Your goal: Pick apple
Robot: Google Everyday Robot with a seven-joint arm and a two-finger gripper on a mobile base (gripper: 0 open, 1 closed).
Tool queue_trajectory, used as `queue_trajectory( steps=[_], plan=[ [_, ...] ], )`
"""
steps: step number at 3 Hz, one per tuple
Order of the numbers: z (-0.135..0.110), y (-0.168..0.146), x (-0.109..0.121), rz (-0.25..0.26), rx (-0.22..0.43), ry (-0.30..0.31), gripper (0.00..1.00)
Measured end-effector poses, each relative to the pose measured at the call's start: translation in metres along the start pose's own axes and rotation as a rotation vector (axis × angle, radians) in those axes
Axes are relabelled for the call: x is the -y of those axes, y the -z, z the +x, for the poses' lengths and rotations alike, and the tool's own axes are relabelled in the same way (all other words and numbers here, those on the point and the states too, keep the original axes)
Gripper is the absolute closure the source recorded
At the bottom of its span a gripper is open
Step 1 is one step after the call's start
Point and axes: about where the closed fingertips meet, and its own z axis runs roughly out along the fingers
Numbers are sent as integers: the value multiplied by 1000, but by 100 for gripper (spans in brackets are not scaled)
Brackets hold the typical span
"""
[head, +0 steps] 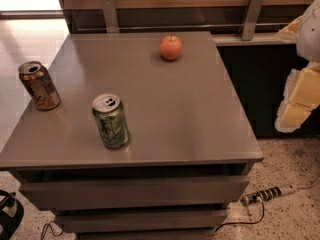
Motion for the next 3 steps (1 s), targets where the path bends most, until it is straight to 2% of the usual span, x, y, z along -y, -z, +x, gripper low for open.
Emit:
queue_trajectory(
  steps=[1,2,3],
  plan=[
    [0,0,0,0,1,0,0],
    [-1,-5,20,8,54,-48,0],
    [-7,-21,51,36,120,-120,0]
  ],
)
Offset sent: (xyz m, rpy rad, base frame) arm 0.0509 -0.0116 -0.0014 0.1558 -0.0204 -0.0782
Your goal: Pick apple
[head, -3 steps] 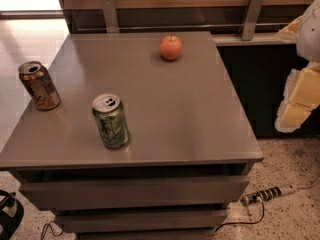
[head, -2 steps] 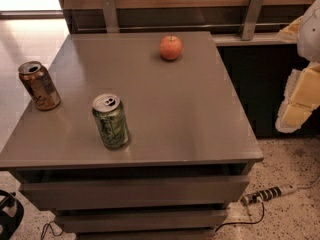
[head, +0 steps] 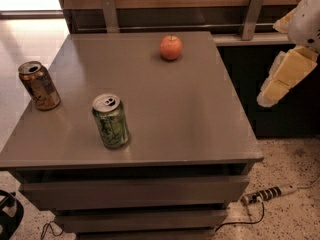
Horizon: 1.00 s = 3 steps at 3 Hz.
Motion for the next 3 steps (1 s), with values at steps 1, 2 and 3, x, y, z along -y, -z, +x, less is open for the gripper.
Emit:
queue_trajectory(
  steps=[1,2,3],
  plan=[
    [-13,-23,32,35,106,-37,0],
    [-25,-49,64,62,237,-81,0],
    [-36,-90,90,60,369,-189,0]
  ],
)
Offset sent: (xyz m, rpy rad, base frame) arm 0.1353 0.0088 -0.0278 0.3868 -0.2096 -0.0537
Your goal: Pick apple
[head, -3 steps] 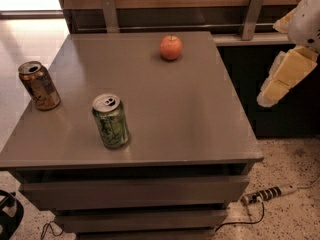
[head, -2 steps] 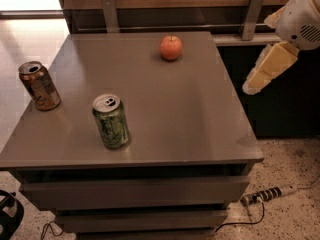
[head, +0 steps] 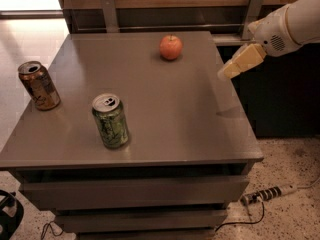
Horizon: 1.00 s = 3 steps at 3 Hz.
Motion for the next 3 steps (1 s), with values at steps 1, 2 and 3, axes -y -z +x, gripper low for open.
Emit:
queue_trajectory(
  steps=[1,2,3],
  plan=[
    [0,0,0,-1,0,0,0],
    [-2,-5,2,-6,10,-7,0],
    [-12,-28,20,-9,89,-40,0]
  ],
)
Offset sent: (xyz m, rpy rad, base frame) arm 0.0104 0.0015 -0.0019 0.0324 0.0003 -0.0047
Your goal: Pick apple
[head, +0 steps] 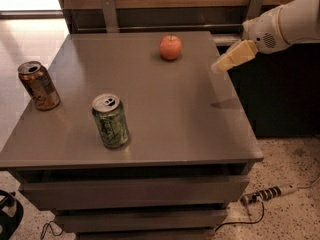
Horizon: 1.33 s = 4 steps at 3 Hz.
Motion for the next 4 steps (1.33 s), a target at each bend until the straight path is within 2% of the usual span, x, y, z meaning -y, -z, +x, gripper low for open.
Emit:
queue_trajectory(
  steps=[2,4],
  plan=[
    [-27,-70,42,-8,220,-76,0],
    [-31,-132,64,-48,326,-161,0]
  ],
)
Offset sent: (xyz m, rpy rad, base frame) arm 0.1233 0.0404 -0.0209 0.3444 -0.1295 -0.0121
